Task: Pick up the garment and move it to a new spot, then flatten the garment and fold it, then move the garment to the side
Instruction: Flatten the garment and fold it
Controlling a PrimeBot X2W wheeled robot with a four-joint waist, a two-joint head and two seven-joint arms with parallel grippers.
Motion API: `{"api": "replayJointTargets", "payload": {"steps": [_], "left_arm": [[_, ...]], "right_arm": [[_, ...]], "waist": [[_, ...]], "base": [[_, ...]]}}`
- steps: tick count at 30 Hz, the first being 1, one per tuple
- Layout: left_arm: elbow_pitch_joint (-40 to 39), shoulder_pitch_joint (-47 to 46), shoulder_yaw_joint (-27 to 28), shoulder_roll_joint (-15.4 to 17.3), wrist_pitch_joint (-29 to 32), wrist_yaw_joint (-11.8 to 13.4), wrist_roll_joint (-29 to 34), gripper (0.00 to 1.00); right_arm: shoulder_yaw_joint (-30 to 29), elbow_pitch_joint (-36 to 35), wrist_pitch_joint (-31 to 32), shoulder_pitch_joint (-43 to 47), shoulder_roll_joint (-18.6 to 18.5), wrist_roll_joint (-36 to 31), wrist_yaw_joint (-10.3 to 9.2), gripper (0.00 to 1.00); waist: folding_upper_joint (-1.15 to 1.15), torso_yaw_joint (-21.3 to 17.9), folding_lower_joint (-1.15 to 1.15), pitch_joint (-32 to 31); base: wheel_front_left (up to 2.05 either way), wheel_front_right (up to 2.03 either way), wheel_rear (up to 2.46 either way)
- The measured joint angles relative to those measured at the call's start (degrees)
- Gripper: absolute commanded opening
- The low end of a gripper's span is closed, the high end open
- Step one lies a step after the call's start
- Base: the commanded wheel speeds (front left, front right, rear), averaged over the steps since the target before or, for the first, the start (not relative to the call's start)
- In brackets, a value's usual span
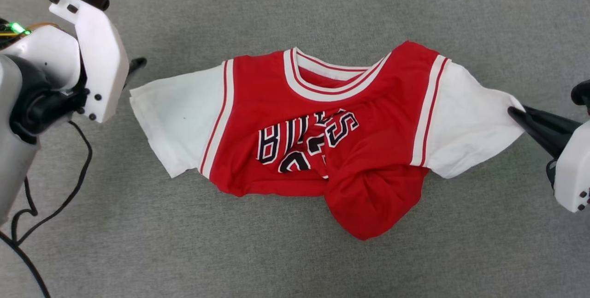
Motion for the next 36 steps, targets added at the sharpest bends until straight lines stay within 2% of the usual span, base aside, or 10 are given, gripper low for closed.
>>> {"api": "replayJointTargets", "payload": {"steps": [7, 17, 18, 19, 25, 34, 36], "left_arm": [[4.7, -2.8, -5.3, 1.5, 5.9, 0.0, -4.3, 1.0], [9.0, -4.1, -10.9, 3.2, 8.4, 0.0, -8.4, 1.0], [9.1, -4.4, -11.4, 3.2, 8.5, 0.0, -9.0, 0.45], [9.0, -4.6, -12.0, 3.2, 8.5, 0.0, -9.3, 0.0], [9.0, -4.5, -15.0, 2.7, 4.8, 0.0, -11.6, 0.0], [5.2, -6.1, -17.4, 3.5, -6.5, 0.0, -11.0, 0.0], [2.7, -8.0, -17.6, 4.4, -10.8, 0.0, -11.3, 0.0]], "right_arm": [[-2.6, -3.7, 3.3, 0.5, 2.9, -2.6, 0.0, 0.0], [-1.1, -4.8, 5.4, 0.0, 5.0, -4.3, 0.0, 0.0], [-1.0, -4.5, 5.4, -0.1, 5.1, -4.3, 0.0, 0.0], [-0.9, -4.2, 5.3, -0.2, 5.1, -4.3, 0.0, 0.0], [-1.2, -2.9, 4.5, -1.3, 5.1, -4.3, 0.0, 0.0], [-4.7, -2.2, 0.4, -2.0, 3.9, -5.0, 0.0, 0.0], [-6.3, -2.4, -1.2, -3.0, 2.8, -6.0, 0.0, 0.0]], "waist": [[0.0, -1.5, 0.0, 3.2], [0.0, -3.7, -0.01, 7.2], [0.0, -3.7, -0.01, 7.2], [0.0, -3.6, 0.0, 7.1], [0.0, -2.8, 0.0, 4.9], [0.0, -0.7, 0.0, -2.0], [0.0, 0.6, 0.0, -4.9]], "base": [[0.0, 0.0, 0.0], [0.0, 0.0, 0.0], [0.0, 0.0, 0.0], [0.0, 0.0, 0.0], [0.0, 0.0, 0.0], [0.0, 0.0, 0.0], [0.0, 0.0, 0.0]]}}
